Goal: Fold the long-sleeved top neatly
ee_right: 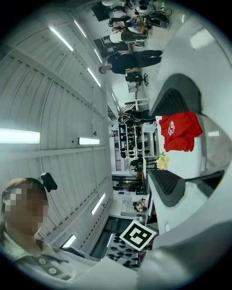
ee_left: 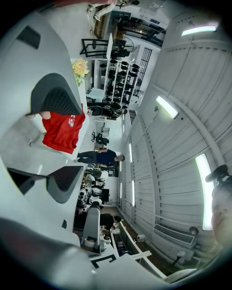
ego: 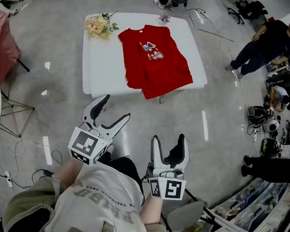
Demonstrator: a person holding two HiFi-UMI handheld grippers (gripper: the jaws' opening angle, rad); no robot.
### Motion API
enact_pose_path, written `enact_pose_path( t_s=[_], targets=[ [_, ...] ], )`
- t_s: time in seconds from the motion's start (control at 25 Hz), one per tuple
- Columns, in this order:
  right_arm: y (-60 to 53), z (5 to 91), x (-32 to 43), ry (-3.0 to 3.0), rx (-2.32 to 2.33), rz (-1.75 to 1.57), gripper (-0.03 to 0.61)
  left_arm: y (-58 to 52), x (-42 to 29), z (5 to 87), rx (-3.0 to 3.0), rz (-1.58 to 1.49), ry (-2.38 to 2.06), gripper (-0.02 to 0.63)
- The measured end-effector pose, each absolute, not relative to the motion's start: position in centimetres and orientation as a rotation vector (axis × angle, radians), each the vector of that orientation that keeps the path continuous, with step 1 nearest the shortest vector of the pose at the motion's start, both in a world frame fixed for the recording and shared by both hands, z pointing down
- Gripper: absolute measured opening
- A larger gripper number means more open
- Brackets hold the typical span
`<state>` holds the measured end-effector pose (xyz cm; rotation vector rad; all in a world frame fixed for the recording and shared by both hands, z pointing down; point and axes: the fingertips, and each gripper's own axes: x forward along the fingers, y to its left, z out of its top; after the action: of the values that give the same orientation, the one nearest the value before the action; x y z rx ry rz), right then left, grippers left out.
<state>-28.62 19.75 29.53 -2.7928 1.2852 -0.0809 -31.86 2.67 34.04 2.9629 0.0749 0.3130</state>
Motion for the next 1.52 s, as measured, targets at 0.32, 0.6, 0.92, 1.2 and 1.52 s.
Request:
enact_pose_path(
  t_s=[0.32,0.6,0.92,1.2,1.52],
  targets=[
    [19.1,32.6,-22.0,1.349,-2.761,-0.148,0.362,2.5,-26.5,37.3,2.935,0.379,0.011,0.334],
    [19.9,33.9,-13.1,1.501,-2.679,-0.177,0.362,4.1,-19.7,39.1,2.925,0.432,-0.139,0.334],
    [20.3,34.5,-5.3,1.727,-2.546,-0.208,0.362,6.1,-14.0,39.1,2.908,0.48,-0.361,0.334],
    [18.9,36.6,-0.8,1.817,-2.473,-0.284,0.362,5.2,-12.5,41.6,2.842,0.571,-0.501,0.334],
    [14.7,40.4,3.5,1.882,-2.492,-0.388,0.362,1.9,-8.8,44.3,2.794,0.636,-0.498,0.334]
  ],
)
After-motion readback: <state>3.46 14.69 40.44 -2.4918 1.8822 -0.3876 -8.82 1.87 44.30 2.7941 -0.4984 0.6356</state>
